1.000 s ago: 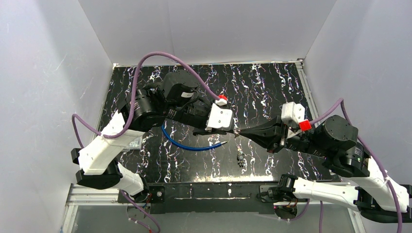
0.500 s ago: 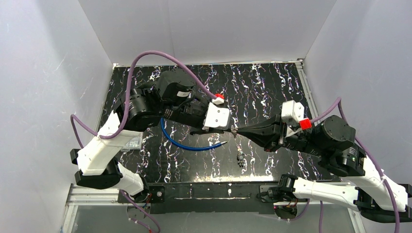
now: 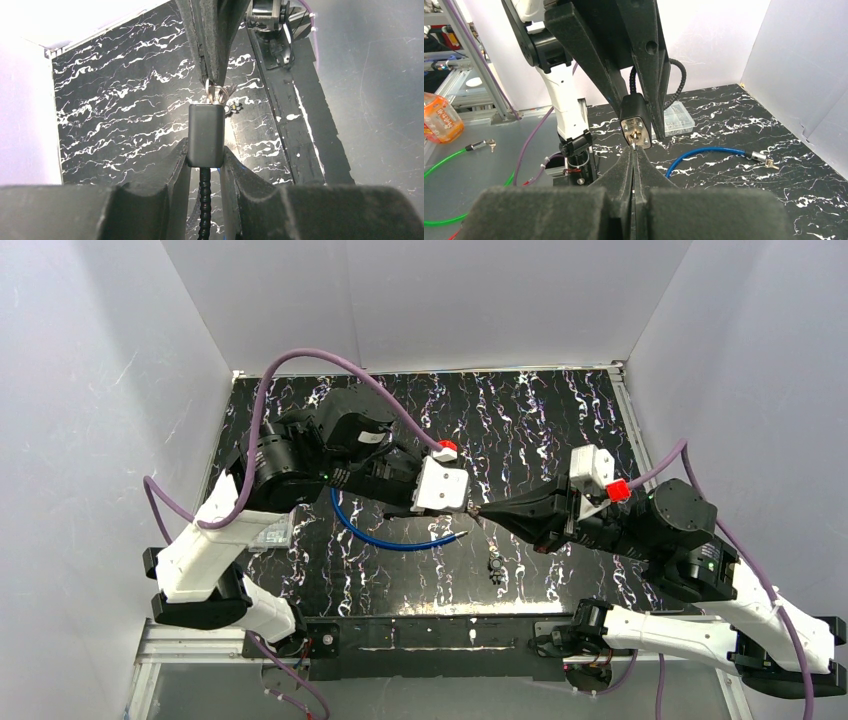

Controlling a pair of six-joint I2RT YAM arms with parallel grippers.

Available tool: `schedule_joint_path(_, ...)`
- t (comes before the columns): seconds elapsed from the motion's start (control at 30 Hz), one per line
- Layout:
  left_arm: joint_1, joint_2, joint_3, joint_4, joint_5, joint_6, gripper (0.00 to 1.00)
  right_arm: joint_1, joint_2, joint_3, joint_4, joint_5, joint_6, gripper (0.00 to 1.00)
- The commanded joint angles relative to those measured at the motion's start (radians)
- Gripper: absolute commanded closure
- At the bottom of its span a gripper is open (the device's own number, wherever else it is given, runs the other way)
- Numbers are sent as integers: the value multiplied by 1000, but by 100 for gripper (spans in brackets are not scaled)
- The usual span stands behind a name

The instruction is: Unlock with the key

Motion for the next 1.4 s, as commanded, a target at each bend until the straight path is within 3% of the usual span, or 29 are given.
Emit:
schedule_joint_path(0.0,-47,13,-12,117,49,50,100,1,43,-43,83,21,38,99)
schedule_joint_path(0.33,-84,-53,-102,128,-41,179,100,1,28,-76,96,56,91,99)
schedule_joint_path(0.73,-148,-189,-356,301,-143,327,100,0,30,-67,99,78,142,99)
schedule_joint_path(1.0,-162,-207,-385,322,-160,337,100,0,17,-51,40,86,141,99)
schedule_joint_path(1.2,-163,-216,-391,334,-162,323,100,1,-1,-5,-21,88,95,74)
schedule_joint_path(1.37,-163,-216,-388,339,-157,317,100,1,-9,24,-49,68,61,69)
